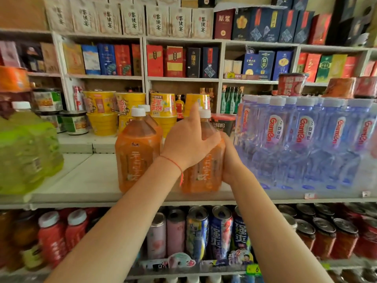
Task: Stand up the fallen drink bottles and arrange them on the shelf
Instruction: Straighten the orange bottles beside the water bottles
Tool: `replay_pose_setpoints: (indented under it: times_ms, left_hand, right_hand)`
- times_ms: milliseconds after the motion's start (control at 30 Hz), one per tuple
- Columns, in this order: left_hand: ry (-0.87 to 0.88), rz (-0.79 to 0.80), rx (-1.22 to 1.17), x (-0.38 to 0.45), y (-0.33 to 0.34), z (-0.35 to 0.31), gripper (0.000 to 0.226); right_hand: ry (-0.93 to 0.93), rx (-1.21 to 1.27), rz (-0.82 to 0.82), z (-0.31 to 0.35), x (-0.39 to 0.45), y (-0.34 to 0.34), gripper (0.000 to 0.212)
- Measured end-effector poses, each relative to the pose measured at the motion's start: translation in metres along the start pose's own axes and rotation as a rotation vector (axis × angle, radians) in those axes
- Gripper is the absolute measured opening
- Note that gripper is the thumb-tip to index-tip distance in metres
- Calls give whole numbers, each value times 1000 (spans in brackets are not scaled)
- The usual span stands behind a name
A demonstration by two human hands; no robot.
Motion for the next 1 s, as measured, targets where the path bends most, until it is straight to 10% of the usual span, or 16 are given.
replay_pose_setpoints:
  times_ms: [167, 267, 467, 700, 867, 1000]
  left_hand:
    - [117, 25, 400, -21, -36, 11, 78]
    - [137, -258, 385, -48, -85, 40, 64]
    - [-522, -308, -851, -106, -74, 160, 54]
    - [-631, -366, -1062, -140, -96, 200, 23]
    - [-650, -353, -890, -164, -131, 234, 26]
    - [-192, -145, -46, -143, -187, 205, 58]
  right_hand:
    - [25, -16, 9, -20, 9, 40, 54]
    - [25, 3, -2, -25, 11, 56, 57]
    - [19, 33, 2, -29, 17, 81, 52]
    - [72, 46, 21, -47, 23, 144, 56]
    - [78, 16, 18, -62, 32, 187, 54]
    - [70, 16, 28, -67, 36, 211, 56]
Point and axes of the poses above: each hand's wrist, its own x-axis towards the middle knuckle, its own y-axis out of the palm, z = x × y, the point moved 10 cm from there along x, towards the middle knuckle, and after that the axes turned 15 degrees about y, right-handed, at the moved point
